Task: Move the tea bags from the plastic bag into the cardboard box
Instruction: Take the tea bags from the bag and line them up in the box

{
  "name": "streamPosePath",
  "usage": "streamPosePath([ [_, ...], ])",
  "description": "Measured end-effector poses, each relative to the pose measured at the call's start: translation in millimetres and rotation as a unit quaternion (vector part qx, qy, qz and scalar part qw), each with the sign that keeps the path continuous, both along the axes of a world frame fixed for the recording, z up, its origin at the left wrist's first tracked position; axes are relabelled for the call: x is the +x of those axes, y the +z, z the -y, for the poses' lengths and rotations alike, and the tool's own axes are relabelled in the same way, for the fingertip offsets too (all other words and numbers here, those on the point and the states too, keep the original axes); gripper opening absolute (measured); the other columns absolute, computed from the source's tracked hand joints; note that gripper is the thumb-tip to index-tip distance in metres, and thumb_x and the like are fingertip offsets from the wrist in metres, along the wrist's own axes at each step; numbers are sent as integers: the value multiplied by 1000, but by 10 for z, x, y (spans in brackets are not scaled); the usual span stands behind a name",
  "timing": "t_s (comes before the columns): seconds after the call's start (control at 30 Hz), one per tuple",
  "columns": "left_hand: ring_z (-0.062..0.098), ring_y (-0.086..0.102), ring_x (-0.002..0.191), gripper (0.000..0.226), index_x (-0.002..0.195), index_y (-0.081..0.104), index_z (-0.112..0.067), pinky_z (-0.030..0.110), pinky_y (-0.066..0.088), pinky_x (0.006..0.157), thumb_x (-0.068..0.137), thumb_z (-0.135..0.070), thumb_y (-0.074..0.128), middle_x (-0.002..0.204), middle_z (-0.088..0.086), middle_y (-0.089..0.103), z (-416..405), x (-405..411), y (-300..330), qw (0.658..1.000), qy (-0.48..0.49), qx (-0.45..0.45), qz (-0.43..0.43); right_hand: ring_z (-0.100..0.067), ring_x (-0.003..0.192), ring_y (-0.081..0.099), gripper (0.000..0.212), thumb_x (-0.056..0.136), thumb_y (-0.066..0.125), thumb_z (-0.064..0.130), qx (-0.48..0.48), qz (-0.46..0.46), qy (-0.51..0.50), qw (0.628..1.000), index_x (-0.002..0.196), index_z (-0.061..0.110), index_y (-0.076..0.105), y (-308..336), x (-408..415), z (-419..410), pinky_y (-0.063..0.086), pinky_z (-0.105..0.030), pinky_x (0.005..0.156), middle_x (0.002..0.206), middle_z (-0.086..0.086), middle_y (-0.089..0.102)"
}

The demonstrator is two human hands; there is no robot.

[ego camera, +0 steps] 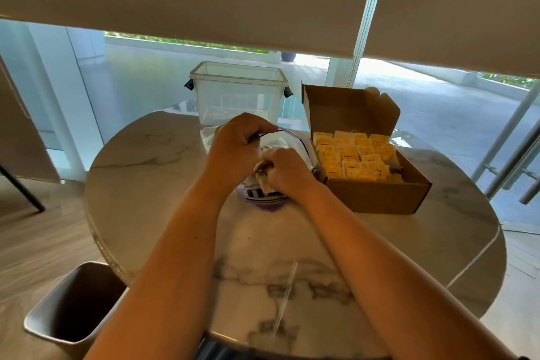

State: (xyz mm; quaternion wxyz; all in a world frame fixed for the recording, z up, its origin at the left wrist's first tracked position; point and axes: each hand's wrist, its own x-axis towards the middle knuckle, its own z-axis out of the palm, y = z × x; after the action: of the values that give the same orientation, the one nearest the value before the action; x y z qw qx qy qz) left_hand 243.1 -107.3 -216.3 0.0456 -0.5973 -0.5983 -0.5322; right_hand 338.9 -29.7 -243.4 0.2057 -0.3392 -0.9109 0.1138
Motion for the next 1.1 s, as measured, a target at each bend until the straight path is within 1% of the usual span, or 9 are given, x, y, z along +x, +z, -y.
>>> streamPosePath([
  [0.3, 1, 54, 91, 39, 106, 68, -13, -3, 36, 79, 85, 12, 46, 103, -3, 61, -15, -15, -14, 1000, -4, -9, 12, -19, 92, 63, 15, 89, 56, 3, 56, -175, -11, 983, 97, 1, 69, 229, 154, 112, 42, -13, 82, 102, -13, 69],
  [0.43, 4, 53, 88, 33, 107, 67, -11, 0, 38, 76, 90, 6, 44, 103, 2, 60, -20, 5, -4, 999, -22, -19, 33, -6, 80, 55, 18, 88, 59, 3, 29, -217, 14, 976, 103, 5, 68, 374, 304, 161, 38, -2, 66, 95, -7, 68],
  [0.57, -6, 54, 94, 22, 106, 61, -16, 4, 40, 79, 93, -11, 44, 109, 4, 60, 45, 107, 26, 989, -76, 14, 123, -12, 88, 63, 19, 86, 64, 8, -64, -270, 26, 960, 104, 11, 66, 506, 459, 140, 51, -18, 78, 100, -4, 67],
  [0.63, 2, 56, 106, 28, 116, 52, -16, 13, 45, 87, 89, -18, 45, 117, 2, 58, 78, 210, 65, 969, -130, 75, 195, -16, 92, 64, 25, 85, 66, 8, -131, -290, 39, 947, 107, 18, 62, 559, 567, 134, 55, -26, 77, 100, -2, 67],
  [0.7, 11, 56, 112, 36, 123, 44, -16, 18, 48, 88, 88, -18, 47, 122, 2, 56, 93, 305, 96, 942, -199, 96, 251, -10, 83, 67, 33, 83, 67, 7, -184, -283, 79, 938, 109, 25, 57, 599, 687, 135, 56, -19, 65, 92, 4, 67],
  [0.8, 13, 59, 108, 46, 132, 36, -24, 17, 51, 79, 91, -23, 56, 121, -2, 56, 98, 414, 96, 945, -222, -30, 238, -10, 81, 70, 43, 80, 69, 5, -227, -275, 120, 926, 112, 29, 52, 629, 809, 126, 56, -18, 66, 92, 0, 69],
  [0.9, 20, 63, 103, 41, 129, 42, -25, 28, 56, 81, 91, -18, 54, 120, 4, 59, 106, 524, 88, 889, -287, -171, 314, -13, 84, 69, 47, 79, 71, 7, -205, -289, 110, 929, 114, 29, 49, 620, 844, 77, 56, -18, 71, 93, -2, 67],
  [1.0, 17, 69, 89, 25, 111, 56, -20, 28, 58, 74, 92, -6, 49, 101, 3, 69, 112, 607, 100, 833, -347, -180, 391, -11, 84, 66, 48, 77, 73, 9, -184, -299, 89, 932, 115, 26, 49, 600, 839, 48, 55, -17, 74, 90, 6, 64],
  [1.1, 14, 70, 81, 23, 107, 59, -14, 22, 56, 69, 91, -1, 50, 93, 4, 70, 92, 590, 97, 831, -338, -155, 413, -9, 80, 62, 47, 77, 72, 9, -174, -328, 66, 926, 116, 23, 51, 597, 838, 44, 54, -14, 69, 92, 8, 61],
])
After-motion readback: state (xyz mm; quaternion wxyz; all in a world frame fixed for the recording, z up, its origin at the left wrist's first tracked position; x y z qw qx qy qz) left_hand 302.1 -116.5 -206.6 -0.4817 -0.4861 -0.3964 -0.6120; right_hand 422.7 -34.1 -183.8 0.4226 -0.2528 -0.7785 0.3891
